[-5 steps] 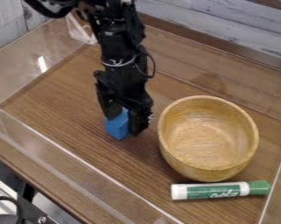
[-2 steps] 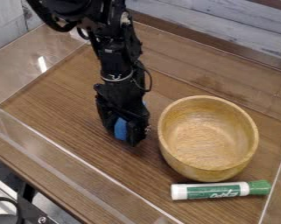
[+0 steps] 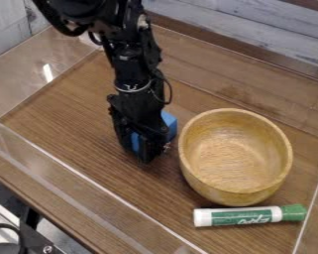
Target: Put the blue block in the brown bowl
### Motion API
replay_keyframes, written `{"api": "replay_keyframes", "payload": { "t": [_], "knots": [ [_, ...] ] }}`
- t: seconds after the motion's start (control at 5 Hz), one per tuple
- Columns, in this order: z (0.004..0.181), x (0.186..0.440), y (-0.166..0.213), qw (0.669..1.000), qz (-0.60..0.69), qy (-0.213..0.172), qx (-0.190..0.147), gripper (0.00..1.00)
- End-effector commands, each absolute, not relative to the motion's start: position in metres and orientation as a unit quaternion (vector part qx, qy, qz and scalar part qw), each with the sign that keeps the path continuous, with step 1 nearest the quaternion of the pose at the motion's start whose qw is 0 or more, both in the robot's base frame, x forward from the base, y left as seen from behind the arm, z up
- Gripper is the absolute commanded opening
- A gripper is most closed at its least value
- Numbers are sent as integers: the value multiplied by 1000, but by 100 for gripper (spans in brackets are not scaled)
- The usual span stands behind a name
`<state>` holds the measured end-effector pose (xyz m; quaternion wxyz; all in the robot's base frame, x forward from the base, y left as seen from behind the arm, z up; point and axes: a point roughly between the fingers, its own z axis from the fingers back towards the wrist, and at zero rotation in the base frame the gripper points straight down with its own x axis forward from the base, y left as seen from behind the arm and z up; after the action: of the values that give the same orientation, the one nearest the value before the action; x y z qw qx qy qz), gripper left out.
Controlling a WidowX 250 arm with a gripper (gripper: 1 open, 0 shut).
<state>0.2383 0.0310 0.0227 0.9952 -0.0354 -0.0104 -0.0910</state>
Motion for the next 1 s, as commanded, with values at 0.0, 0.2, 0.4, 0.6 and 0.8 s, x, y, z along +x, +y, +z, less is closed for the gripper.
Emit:
{"api": "replay_keyframes", "payload": {
  "t": [0.0,0.2,0.4,0.6,0.8],
  "knots": [
    [35,250,33,994,-103,-28,-24,0],
    [40,252,34,994,-108,-26,-18,0],
    [46,255,35,993,-114,-25,-12,0],
    [52,258,36,993,-118,-24,-5,0],
    [60,262,36,992,-126,-26,3,0]
  ]
}}
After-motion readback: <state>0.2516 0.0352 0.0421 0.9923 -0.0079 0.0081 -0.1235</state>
